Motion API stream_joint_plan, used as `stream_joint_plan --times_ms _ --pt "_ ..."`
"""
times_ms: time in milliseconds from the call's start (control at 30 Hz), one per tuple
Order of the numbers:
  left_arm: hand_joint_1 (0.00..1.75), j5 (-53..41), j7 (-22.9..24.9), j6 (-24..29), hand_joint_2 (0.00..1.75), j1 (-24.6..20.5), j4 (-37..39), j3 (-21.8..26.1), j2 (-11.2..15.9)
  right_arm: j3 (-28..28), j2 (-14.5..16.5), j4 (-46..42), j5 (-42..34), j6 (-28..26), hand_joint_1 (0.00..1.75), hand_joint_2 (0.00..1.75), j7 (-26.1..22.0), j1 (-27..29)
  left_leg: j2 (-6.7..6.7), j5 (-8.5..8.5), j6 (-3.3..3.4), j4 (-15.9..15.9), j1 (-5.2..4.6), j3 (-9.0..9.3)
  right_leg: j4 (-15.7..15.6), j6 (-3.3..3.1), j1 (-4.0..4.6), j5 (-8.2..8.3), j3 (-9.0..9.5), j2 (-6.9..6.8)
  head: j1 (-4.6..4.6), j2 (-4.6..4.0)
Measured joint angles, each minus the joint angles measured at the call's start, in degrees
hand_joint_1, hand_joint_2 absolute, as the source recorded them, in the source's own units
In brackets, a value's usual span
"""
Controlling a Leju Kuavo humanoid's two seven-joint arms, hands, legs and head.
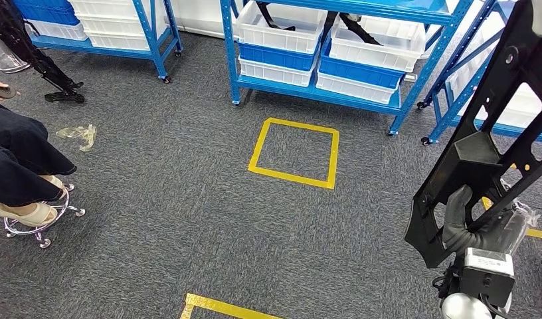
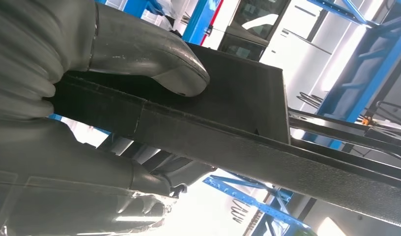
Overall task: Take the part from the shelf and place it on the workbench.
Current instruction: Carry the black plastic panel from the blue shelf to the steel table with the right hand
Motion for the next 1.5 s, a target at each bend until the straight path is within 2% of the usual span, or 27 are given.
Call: stream_joint_plan --times_ms 67,133,233,267,300,333,400,467,533,600,633,700,767,800,833,867,933,967,1000,1100,1167,1233,1300,1333,1367,1433,1500 --pt "0.00 -0.2 0.0 0.0 0.00 0.0 0.0 0.0 0.0 0.0 0.1 0.0 0.0 0.0 1.75 1.75 0.0 0.0 -0.08 0.28 0.40 -0.1 0.11 -0.11 0.0 0.27 -0.06 0.10 -0.03 -0.08 -0.02 0.00" --pt "0.00 -0.2 0.0 0.0 0.00 -0.1 0.0 0.0 0.0 0.0 0.1 0.0 0.1 0.0 1.75 1.75 0.0 0.1 -0.17 0.80 1.05 -0.5 0.50 -0.32 2.3 0.13 -0.12 -1.50 -1.17 -0.07 0.11 0.00" --pt "0.00 -0.2 0.0 0.0 0.00 0.0 0.0 0.0 0.0 0.0 0.1 0.0 0.3 -0.1 1.75 1.75 0.0 0.5 -0.59 1.51 1.45 -0.5 0.71 -1.22 13.3 -0.61 -0.16 -7.16 -5.79 0.12 0.42 0.00" --pt "0.00 -0.2 0.0 0.0 0.00 0.0 0.0 0.0 -0.1 0.0 0.1 0.0 0.4 -0.1 1.75 1.75 0.0 0.8 -0.91 1.74 1.37 -0.5 0.69 -1.56 16.2 -0.56 -0.16 -8.34 -6.80 0.16 0.41 0.00" --pt "0.00 -0.2 0.0 0.0 0.00 0.1 0.0 0.0 -0.1 0.0 0.1 0.0 0.5 -0.1 1.75 1.75 0.0 1.0 -1.30 1.96 1.23 -0.5 0.68 -1.85 17.1 -0.33 -0.16 -8.68 -6.76 0.21 0.42 0.00" --pt "0.00 -0.2 0.0 0.0 0.00 0.1 0.0 0.0 -0.1 0.0 0.1 0.0 0.5 -0.1 1.75 1.75 0.0 1.2 -1.74 2.16 1.04 -0.5 0.70 -2.06 15.5 0.04 -0.17 -8.13 -5.48 0.31 0.40 0.00" --pt "0.00 -0.2 0.0 0.0 0.00 0.1 0.0 0.0 -0.1 0.0 0.1 0.0 0.6 0.0 1.75 1.75 0.0 1.3 -2.66 2.53 0.56 -0.4 0.80 -2.27 7.3 0.60 -0.23 -5.85 -0.47 1.51 0.42 0.00" --pt "0.00 -0.2 0.0 0.0 0.00 0.1 0.0 0.1 -0.1 0.0 0.1 0.0 0.7 0.0 1.75 1.75 0.1 1.3 -3.48 2.87 -0.10 -0.3 0.70 -2.49 1.1 0.06 0.07 -4.34 2.95 2.80 0.39 0.00" --pt "0.00 -0.2 -0.1 -0.1 0.00 0.2 0.0 0.1 -0.1 0.0 0.1 0.0 0.8 0.1 1.75 1.75 0.1 1.4 -4.17 3.30 -0.88 -0.3 0.67 -2.82 0.3 -1.04 0.59 -3.92 3.38 2.64 0.33 0.00" --pt "0.00 0.0 -0.1 -0.1 0.00 0.4 0.0 0.1 0.0 0.0 0.2 -0.1 1.1 0.4 1.75 1.75 0.2 1.3 -4.09 3.12 -1.55 0.1 0.88 -3.33 0.2 -2.01 0.27 -3.42 3.31 1.78 0.28 0.00" --pt "0.00 0.1 -0.1 -0.1 0.00 0.5 0.0 0.1 0.0 0.0 0.2 -0.1 1.2 0.5 1.75 1.75 0.3 1.3 -3.36 2.10 -1.87 1.4 0.97 -3.98 0.1 -2.52 0.07 -3.16 3.25 1.27 0.19 0.00" --pt "0.00 0.2 -0.2 -0.1 0.00 0.5 0.0 0.1 0.0 0.0 0.3 -0.1 1.5 0.9 1.75 1.75 0.4 1.3 -1.43 -1.84 -2.50 7.4 1.18 -6.64 0.1 -3.22 0.01 -2.86 2.97 0.18 -0.02 0.00" --pt "0.00 0.2 -0.2 -0.1 0.00 0.6 0.0 0.2 0.0 0.0 0.4 0.0 1.6 1.1 1.75 1.75 0.5 1.3 -0.71 -5.44 -3.08 15.0 1.49 -9.82 0.1 -3.45 0.14 -2.76 2.63 -1.08 -0.07 0.00" --pt "0.00 0.2 -0.2 -0.1 0.00 0.6 0.0 0.2 0.0 0.0 0.4 0.0 1.7 1.1 1.75 1.75 0.6 1.3 -0.57 -5.94 -3.28 16.8 1.64 -10.43 0.1 -3.48 0.18 -2.73 2.50 -1.73 -0.08 0.00" --pt "0.00 0.2 -0.2 -0.1 0.00 0.7 0.0 0.2 0.0 0.1 0.5 0.0 1.7 1.1 1.75 1.75 0.7 1.3 -0.37 -5.35 -3.41 16.3 1.78 -9.82 0.1 -3.50 0.18 -2.70 2.44 -2.37 -0.08 0.00" --pt "0.00 0.2 -0.2 0.0 0.00 0.7 0.0 0.2 0.1 0.1 0.6 0.0 1.7 1.2 1.75 1.75 0.8 1.3 0.08 -3.91 -3.45 13.4 1.90 -7.98 0.1 -3.52 0.18 -2.68 2.46 -2.96 -0.08 0.00" --pt "0.00 0.2 -0.2 0.0 0.00 0.6 0.0 0.2 0.1 0.1 0.7 0.0 1.8 1.2 1.75 1.75 0.9 1.2 2.17 -0.84 -3.24 5.0 1.89 -2.86 0.2 -3.32 0.41 -2.78 2.59 -4.06 -0.11 0.00" --pt "0.00 0.2 -0.2 0.0 0.00 0.5 0.0 0.2 0.2 0.1 0.7 0.0 1.9 1.2 1.75 1.75 1.0 1.2 2.96 0.02 -2.92 2.0 1.76 -1.15 0.2 -3.10 0.64 -2.84 2.64 -4.55 0.00 0.00" --pt "0.00 0.2 -0.2 0.0 0.00 0.4 0.0 0.2 0.2 0.1 0.8 -0.1 1.9 1.2 1.75 1.75 1.0 1.2 3.39 0.35 -2.57 0.4 1.57 -0.38 0.3 -2.84 0.87 -2.87 2.65 -5.01 0.10 0.00" --pt "0.00 0.2 -0.2 0.0 0.00 0.5 0.0 0.1 0.1 0.1 1.0 -0.1 1.9 1.3 1.75 1.75 1.2 1.1 1.94 0.75 -1.35 -0.1 1.35 -0.72 0.3 -1.91 1.04 -2.94 2.60 -6.03 0.31 0.00" --pt "0.00 0.2 -0.2 0.0 0.00 0.4 0.0 0.1 0.1 0.2 1.0 -0.2 1.9 1.5 1.75 1.75 1.3 1.2 0.90 1.30 -0.50 -0.6 1.64 -0.75 2.8 -1.68 0.89 -4.59 1.51 -4.01 0.39 0.00" --pt "0.00 0.1 -0.2 0.0 0.00 0.3 0.0 0.1 0.1 0.1 1.1 -0.2 1.9 1.6 1.75 1.75 1.3 1.5 -0.28 1.68 0.04 -0.8 1.78 -0.98 10.3 -2.06 0.73 -8.04 -1.89 -0.91 0.62 0.00" --pt "0.00 -0.1 -0.2 0.0 0.00 0.2 0.0 0.1 0.1 0.0 1.1 -0.3 1.9 1.7 1.75 1.75 1.4 2.1 -1.69 1.92 0.21 -0.8 1.75 -1.29 17.3 -2.01 0.70 -10.38 -5.18 0.19 0.75 0.00" --pt "0.00 -0.1 -0.2 0.0 0.00 0.3 0.0 0.1 0.1 0.0 1.1 -0.3 1.9 1.7 1.75 1.75 1.4 2.3 -2.43 2.04 0.17 -0.8 1.73 -1.37 17.8 -1.67 0.70 -10.21 -5.43 0.31 0.75 0.00" --pt "0.00 -0.2 -0.2 0.0 0.00 0.3 0.0 0.1 0.1 0.0 1.1 -0.3 1.9 1.8 1.75 1.75 1.4 2.4 -3.15 2.17 0.08 -0.7 1.73 -1.41 15.8 -1.25 0.70 -9.19 -4.47 0.47 0.78 0.00" --pt "0.00 -0.2 -0.2 0.0 0.00 0.3 0.0 0.1 0.0 0.0 1.1 -0.3 1.9 1.8 1.75 1.75 1.4 2.5 -4.56 2.45 -0.25 -0.7 1.70 -1.47 7.1 -0.72 0.71 -5.91 -0.20 2.16 0.82 0.00" --pt "0.00 -0.3 -0.1 0.0 0.00 0.2 0.0 0.1 -0.1 0.0 1.1 -0.5 2.0 1.8 1.75 1.75 1.4 2.6 -5.84 2.70 -0.72 -0.6 1.48 -1.73 0.8 -1.16 0.86 -3.76 2.71 4.00 0.78 0.00"
